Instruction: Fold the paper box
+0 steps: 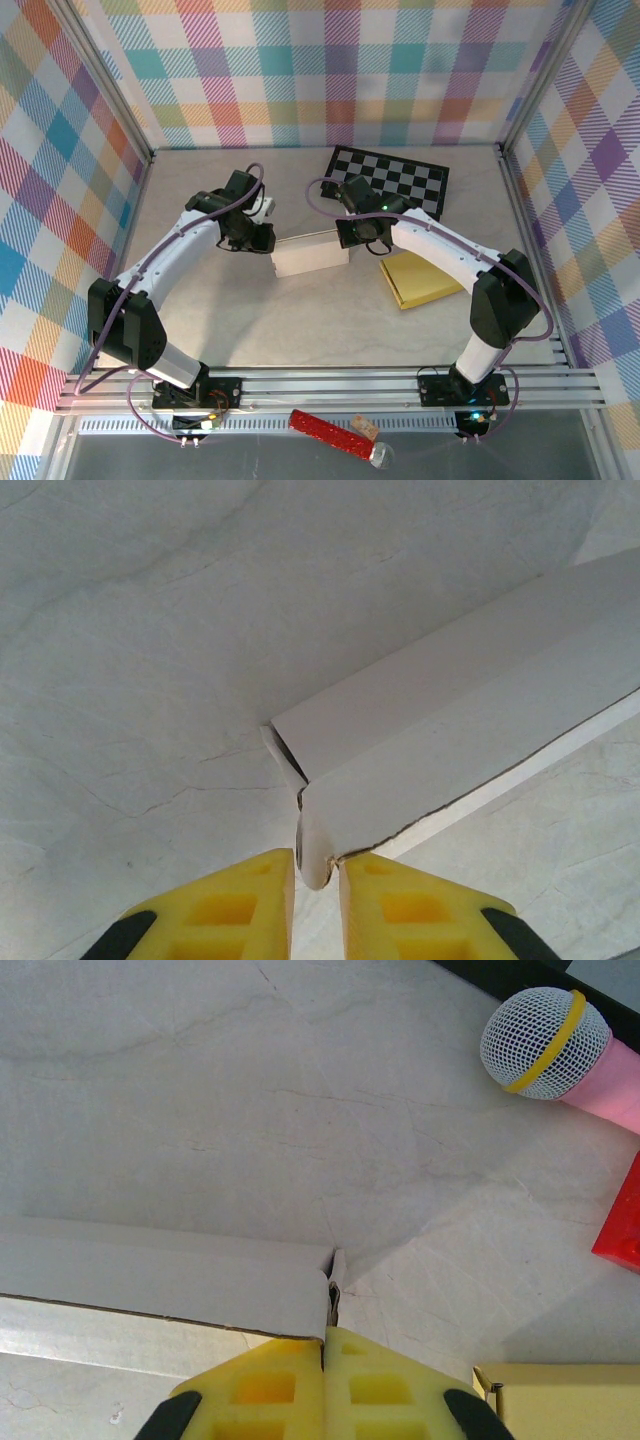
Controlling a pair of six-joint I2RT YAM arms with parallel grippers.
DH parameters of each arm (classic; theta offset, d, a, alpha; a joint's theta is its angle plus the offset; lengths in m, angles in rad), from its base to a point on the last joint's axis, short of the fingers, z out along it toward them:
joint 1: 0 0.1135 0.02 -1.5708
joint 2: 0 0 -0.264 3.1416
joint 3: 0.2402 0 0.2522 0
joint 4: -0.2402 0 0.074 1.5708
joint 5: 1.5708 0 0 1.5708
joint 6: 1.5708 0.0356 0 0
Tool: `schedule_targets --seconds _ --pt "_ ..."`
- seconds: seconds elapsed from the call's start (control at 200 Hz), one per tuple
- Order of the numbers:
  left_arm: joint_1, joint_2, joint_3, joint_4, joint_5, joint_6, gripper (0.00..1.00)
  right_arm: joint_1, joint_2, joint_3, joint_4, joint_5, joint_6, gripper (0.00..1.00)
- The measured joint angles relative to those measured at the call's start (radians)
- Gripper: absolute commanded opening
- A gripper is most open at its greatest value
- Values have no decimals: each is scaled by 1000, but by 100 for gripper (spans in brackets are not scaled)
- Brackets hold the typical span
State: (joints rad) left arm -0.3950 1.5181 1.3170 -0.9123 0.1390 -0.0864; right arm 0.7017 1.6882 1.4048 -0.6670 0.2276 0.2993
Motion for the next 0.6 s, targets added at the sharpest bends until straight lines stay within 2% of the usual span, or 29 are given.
schedule_targets --seconds 0.365,0.6 --pt "-1 3 0 10 0 0 5 0 0 0 0 -1 0 0" --pt "-1 3 1 9 0 -5 3 0 0 0 0 -1 0 0"
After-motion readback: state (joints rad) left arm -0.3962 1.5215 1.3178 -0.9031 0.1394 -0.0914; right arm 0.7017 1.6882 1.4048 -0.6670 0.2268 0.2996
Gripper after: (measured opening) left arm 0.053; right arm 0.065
